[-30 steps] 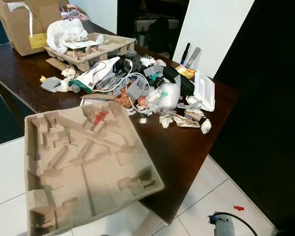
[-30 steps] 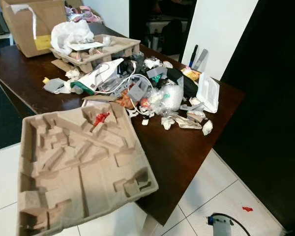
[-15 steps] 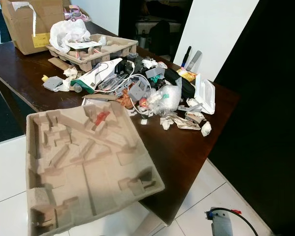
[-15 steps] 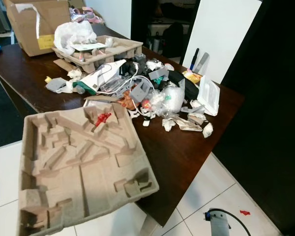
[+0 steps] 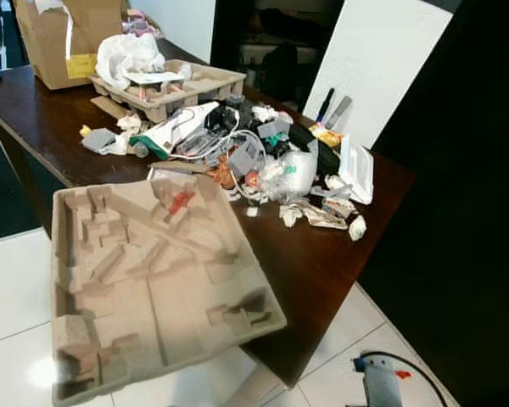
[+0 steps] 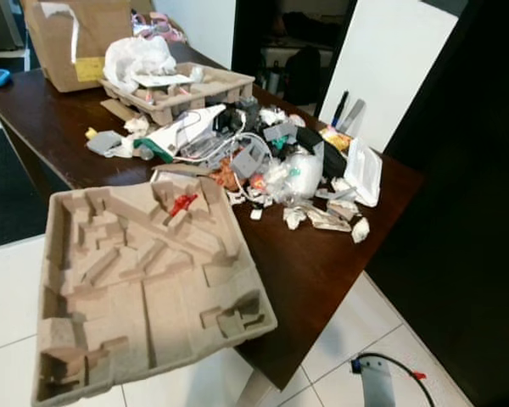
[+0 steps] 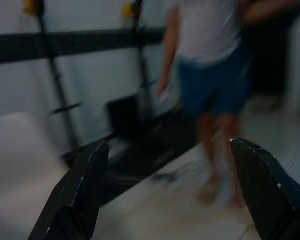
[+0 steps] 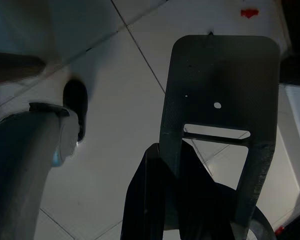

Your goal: Picking trash to rubbish bin

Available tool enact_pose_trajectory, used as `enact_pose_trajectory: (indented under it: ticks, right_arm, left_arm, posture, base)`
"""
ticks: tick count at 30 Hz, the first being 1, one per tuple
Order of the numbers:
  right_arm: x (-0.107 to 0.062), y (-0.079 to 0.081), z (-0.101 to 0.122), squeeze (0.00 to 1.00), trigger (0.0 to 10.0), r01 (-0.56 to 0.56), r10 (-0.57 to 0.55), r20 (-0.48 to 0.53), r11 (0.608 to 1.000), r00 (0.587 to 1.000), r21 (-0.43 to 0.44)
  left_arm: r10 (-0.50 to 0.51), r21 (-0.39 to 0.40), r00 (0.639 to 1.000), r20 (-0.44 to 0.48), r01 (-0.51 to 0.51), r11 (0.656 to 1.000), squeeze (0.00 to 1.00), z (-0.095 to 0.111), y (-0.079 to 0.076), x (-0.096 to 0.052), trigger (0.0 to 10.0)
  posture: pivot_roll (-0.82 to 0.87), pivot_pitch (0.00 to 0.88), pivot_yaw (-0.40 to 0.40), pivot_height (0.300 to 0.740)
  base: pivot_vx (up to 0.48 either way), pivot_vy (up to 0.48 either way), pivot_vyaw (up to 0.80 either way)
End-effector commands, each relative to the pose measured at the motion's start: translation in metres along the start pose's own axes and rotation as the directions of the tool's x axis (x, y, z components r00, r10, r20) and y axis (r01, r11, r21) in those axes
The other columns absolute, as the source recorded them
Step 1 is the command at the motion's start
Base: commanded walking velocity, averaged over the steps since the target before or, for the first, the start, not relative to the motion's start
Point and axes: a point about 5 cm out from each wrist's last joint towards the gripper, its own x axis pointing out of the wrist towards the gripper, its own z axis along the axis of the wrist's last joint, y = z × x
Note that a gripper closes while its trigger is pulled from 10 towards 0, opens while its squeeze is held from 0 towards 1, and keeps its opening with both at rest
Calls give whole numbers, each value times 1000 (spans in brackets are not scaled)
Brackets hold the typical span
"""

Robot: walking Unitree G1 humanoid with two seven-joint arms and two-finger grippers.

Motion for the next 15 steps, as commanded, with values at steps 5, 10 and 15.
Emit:
enact_pose_trajectory:
  ticks: [5, 10, 15]
  right_arm:
    - [-1, -5, -8, 0, 10000, 11, -11, -27, 1000, 1000, 0]
    - [-1, -5, -12, 0, 10000, 12, -12, -35, 1000, 999, 11]
    - [-2, -8, -19, 0, 10000, 22, -20, -49, 999, 999, 30]
  left_arm:
    - [-370, -252, 907, 201, 412, 875, 0, 65, -77, -2, 10000]
    - [-636, -339, 698, 330, 716, 610, 0, 98, -132, -33, 10000]
    - [-795, -418, 418, 440, 879, 231, 0, 122, -186, -80, 10000]
  posture:
    - [262, 86, -126, 740]
    - [245, 93, -118, 740]
    - [216, 93, -114, 740]
  base:
    - [0, 0, 0]
    - [0, 0, 0]
    - [0, 0, 0]
